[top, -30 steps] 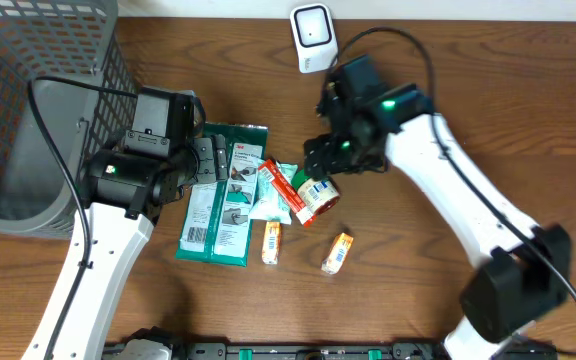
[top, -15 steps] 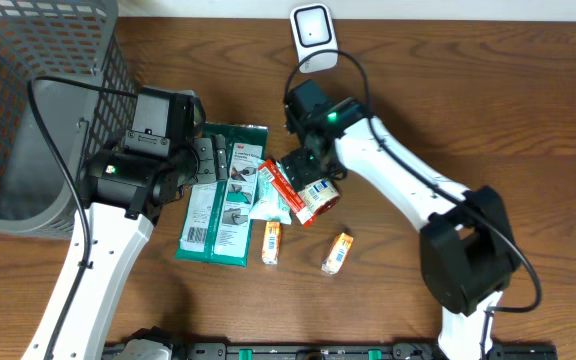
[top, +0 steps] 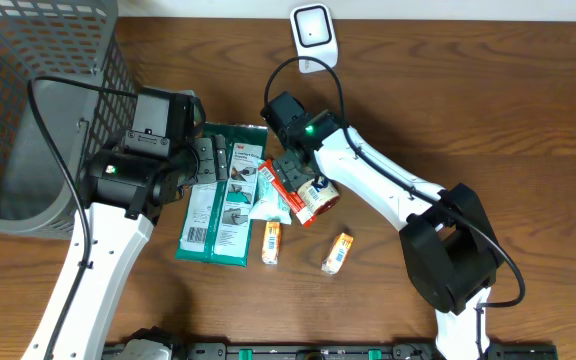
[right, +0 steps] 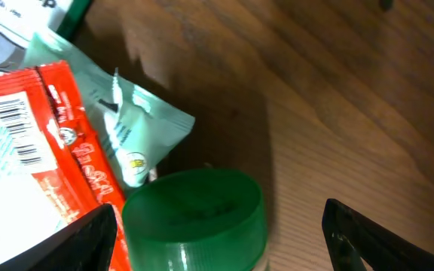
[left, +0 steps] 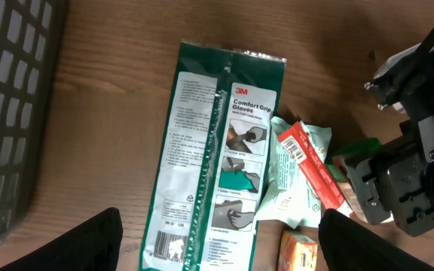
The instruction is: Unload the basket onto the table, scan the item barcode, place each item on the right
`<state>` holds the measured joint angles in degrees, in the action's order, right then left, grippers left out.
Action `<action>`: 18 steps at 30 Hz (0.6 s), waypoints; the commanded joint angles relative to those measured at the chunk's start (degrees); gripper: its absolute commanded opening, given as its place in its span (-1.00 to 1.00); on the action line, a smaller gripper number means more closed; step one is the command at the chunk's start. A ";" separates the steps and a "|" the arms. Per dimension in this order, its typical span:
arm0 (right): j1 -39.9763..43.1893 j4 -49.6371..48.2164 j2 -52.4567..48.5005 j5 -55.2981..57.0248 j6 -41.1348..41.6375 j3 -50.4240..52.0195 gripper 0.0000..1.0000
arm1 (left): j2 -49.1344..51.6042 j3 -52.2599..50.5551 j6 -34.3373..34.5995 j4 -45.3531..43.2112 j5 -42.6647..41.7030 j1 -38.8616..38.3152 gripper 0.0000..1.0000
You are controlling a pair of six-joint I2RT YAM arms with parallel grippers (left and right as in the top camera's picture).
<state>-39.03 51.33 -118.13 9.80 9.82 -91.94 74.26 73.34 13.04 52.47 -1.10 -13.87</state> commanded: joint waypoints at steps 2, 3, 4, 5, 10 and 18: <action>-0.35 -0.15 -0.02 1.77 -0.70 0.31 0.68 | 0.22 0.72 -0.79 0.02 0.70 0.31 0.68; -0.35 -0.13 -0.02 1.77 -0.70 0.52 0.68 | 0.22 0.72 -0.79 0.02 0.70 0.31 0.68; -0.28 0.04 -0.02 1.92 -0.70 0.66 0.68 | 0.22 0.72 -0.79 0.02 0.70 0.31 0.68; -0.22 0.55 -0.02 2.40 -0.74 0.68 0.68 | 0.22 0.72 -0.79 0.02 0.72 0.31 0.68; 0.61 2.62 -0.02 3.26 -1.16 0.68 0.68 | 0.22 0.72 -0.79 0.02 0.72 0.31 0.68; 0.79 1.11 -0.02 0.48 -0.44 2.97 0.64 | 0.22 0.72 -0.79 0.02 0.70 0.31 0.68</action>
<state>-38.65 52.99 -118.13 11.29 9.52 -90.56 74.26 73.34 13.04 52.47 -1.10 -13.87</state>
